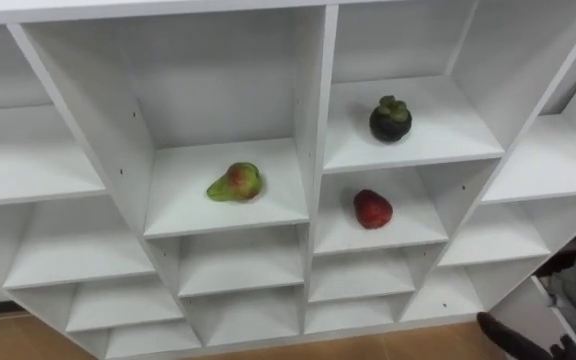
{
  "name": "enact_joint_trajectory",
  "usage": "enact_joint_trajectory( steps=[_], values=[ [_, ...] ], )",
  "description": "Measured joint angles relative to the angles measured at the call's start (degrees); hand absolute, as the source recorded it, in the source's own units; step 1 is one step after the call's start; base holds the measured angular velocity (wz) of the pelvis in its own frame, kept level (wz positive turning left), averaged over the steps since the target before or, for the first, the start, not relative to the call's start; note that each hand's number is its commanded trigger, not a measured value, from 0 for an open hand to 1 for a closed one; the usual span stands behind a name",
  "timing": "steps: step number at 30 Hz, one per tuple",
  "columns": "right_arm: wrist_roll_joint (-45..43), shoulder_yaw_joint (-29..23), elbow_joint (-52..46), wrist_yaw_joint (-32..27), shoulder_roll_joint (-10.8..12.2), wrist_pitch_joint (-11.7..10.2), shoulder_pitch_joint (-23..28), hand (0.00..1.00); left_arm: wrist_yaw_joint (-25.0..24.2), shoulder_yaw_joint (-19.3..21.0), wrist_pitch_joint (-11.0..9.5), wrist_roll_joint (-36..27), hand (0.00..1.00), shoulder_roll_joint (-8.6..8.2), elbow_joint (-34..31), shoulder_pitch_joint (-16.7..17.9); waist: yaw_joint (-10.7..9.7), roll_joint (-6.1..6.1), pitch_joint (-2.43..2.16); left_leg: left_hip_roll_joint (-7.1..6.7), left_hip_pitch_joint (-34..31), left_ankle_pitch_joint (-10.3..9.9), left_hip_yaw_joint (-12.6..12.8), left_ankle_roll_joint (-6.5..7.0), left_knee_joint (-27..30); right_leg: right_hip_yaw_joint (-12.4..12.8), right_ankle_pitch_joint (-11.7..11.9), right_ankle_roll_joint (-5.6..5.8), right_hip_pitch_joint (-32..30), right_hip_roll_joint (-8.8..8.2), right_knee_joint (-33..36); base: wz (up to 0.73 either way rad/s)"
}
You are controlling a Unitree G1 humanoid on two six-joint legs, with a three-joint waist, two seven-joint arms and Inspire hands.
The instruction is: Collect fruits from the closet
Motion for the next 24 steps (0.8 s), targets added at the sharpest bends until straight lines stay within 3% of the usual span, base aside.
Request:
enact_joint_trajectory(
  steps=[6,10,13,24],
  values=[
    [-10.2,0.1,-8.4,-7.2,0.0,-2.7,0.0,0.0,0.2,0.0,-1.1,0.1,1.0,-0.09,-0.1,0.5,0.3,-0.03,0.05,0.06,0.1,0.0,0.1,-0.02,-0.3,0.1,0.0,0.0,0.1,0.09,0.0,0.0],
    [-11.4,1.4,-17.2,-10.8,0.0,-3.0,0.3,0.0,0.1,0.0,-1.1,0.5,1.0,-0.03,-0.4,0.4,0.3,-0.1,0.06,0.05,-0.2,0.0,0.1,-0.02,-0.5,0.0,0.0,0.0,-0.3,0.08,-0.1,0.0],
    [-12.1,1.8,-20.6,-11.8,0.0,-4.1,0.5,0.0,-0.3,0.0,-1.1,0.4,1.0,-0.03,-0.1,0.7,0.5,-0.22,0.1,0.06,-0.2,0.0,0.0,-0.02,-0.5,-0.2,0.0,0.0,-0.3,0.1,-0.1,0.0],
    [-23.0,4.7,-33.8,-13.7,-0.2,-4.2,2.0,0.0,-0.2,-1.1,-1.1,0.5,1.0,0.26,0.4,1.0,2.0,-0.19,-0.07,-0.02,-1.2,0.0,-0.1,-0.01,-0.1,-0.4,0.0,0.0,-1.1,0.02,-0.1,0.0]
  ],
)
